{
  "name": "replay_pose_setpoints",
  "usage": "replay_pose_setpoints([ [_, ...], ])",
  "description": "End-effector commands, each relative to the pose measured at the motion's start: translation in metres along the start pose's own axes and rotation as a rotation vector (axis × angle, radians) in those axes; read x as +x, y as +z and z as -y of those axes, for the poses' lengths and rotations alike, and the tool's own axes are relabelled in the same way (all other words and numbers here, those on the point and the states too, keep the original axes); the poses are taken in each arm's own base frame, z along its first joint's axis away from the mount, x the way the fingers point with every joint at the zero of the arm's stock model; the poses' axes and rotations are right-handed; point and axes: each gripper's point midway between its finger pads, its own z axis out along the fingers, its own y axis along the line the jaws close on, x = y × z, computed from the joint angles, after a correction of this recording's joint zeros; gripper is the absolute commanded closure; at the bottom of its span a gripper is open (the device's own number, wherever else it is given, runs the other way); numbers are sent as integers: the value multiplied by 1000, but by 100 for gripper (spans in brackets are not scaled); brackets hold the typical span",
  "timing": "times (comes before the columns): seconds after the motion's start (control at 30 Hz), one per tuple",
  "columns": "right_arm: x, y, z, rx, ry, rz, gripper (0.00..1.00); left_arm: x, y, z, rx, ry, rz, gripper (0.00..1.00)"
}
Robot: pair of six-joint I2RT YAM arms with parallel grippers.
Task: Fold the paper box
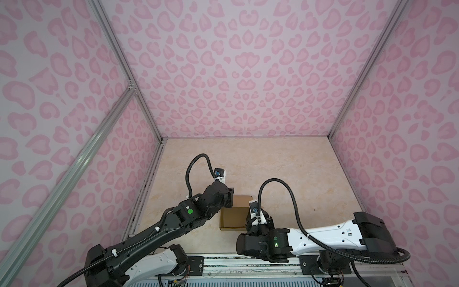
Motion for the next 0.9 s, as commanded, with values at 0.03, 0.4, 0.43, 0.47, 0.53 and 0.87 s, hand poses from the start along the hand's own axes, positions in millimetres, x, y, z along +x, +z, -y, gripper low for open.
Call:
replay_pose_setpoints([
  [0.03,-2,-12,5,-20,-20,12,48,5,5,0,5,-19,-16,53],
  [0.4,-8,-39,24,-182,62,11,43,22,12,-5,-8,-35,-62,53],
  [0.43,-12,-41,27,-194,74,17,43,23,13,-6,-10,-39,-66,53],
  [0.47,-16,-44,30,-212,87,27,43,26,13,-6,-8,-41,-71,53],
  [0.53,-25,-50,39,-240,149,44,43,31,15,-7,-6,-47,-82,54],
  [0.87,-69,-59,74,-352,320,119,43,66,23,-20,-22,-82,-146,56],
])
